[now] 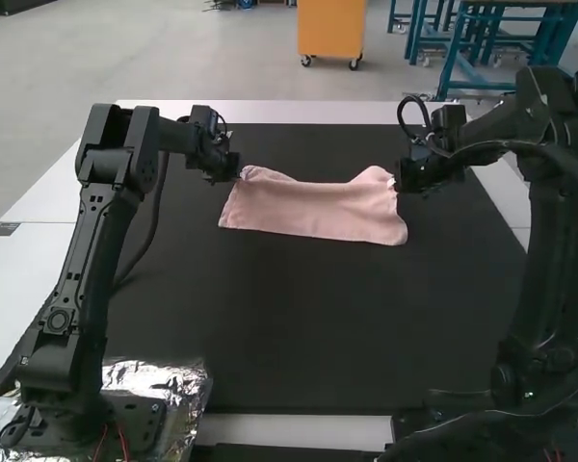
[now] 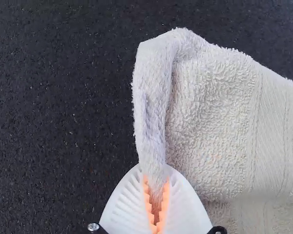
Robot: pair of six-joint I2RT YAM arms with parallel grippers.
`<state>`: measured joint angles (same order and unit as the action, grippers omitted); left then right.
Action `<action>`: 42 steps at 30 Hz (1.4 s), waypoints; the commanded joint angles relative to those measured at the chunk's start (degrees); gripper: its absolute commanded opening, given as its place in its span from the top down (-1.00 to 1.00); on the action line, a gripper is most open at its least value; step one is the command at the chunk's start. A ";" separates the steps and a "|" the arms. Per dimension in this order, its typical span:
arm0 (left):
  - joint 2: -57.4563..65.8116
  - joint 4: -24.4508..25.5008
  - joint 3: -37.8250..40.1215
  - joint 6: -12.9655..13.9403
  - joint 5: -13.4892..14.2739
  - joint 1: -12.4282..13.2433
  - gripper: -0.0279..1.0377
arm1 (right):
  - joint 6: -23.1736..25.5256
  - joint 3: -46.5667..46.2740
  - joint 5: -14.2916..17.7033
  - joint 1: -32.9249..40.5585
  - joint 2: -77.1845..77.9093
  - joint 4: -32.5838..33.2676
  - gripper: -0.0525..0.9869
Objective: Fold the towel.
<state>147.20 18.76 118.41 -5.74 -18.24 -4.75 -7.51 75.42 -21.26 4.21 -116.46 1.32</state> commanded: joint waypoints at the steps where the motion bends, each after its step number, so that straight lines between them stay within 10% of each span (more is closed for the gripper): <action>1: -0.59 1.19 2.53 -0.68 -1.89 0.71 0.90 | 0.30 0.52 -0.45 -0.25 1.06 -0.62 0.94; 15: -8.59 11.38 -0.20 -0.41 -2.77 3.17 0.90 | -0.67 0.43 -0.37 -0.69 1.24 0.44 0.94; 42: -33.64 -3.73 -38.34 2.13 -0.66 3.08 0.90 | -2.07 -5.98 -2.65 -1.39 10.38 6.76 0.95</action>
<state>116.11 15.99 83.07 -4.64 -20.58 -1.52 -9.02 70.98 -23.05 4.19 -108.38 8.03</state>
